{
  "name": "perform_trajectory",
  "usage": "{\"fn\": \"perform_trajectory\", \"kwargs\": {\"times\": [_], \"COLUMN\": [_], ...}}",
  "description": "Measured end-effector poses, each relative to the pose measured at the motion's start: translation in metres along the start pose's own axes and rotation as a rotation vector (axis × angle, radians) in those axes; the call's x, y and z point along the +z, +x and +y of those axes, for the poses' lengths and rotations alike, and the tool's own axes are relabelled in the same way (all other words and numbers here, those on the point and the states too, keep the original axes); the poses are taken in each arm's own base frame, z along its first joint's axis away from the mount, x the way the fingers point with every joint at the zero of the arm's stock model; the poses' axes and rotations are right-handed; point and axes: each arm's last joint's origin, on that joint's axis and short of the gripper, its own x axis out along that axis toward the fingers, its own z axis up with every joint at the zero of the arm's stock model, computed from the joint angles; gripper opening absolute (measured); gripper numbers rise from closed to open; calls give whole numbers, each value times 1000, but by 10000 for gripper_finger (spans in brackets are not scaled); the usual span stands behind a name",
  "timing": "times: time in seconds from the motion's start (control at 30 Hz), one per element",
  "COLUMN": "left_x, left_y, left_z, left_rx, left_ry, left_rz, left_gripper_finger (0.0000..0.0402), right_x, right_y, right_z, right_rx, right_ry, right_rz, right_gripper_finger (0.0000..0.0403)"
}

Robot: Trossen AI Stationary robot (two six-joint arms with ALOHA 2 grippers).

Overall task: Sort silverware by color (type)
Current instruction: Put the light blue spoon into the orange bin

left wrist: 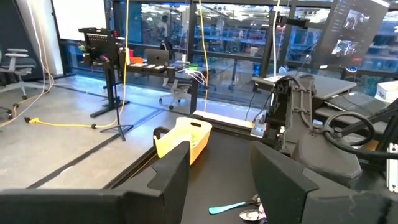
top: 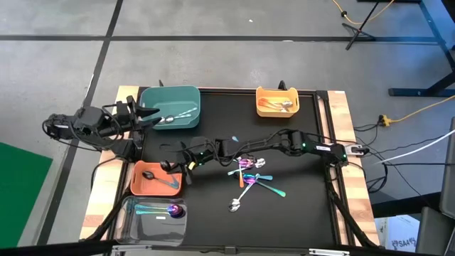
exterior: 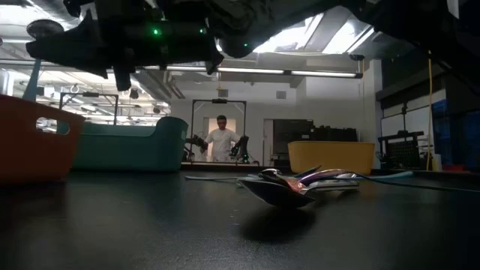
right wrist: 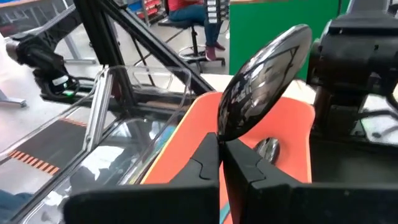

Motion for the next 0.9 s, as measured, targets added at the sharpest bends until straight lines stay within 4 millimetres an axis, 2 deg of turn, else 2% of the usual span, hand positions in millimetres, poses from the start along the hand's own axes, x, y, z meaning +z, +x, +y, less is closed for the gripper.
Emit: {"fn": "perform_trajectory", "kwargs": {"times": [0.9], "left_x": [-1], "left_y": [0], "left_z": [0], "left_rx": [0], "left_ry": [3], "left_rz": [4], "left_gripper_finger": [162], "right_x": [-6], "right_y": [1], "right_z": [-1], "right_rx": [-26], "right_ry": [18], "right_rz": [49], "right_gripper_finger": [7]}}
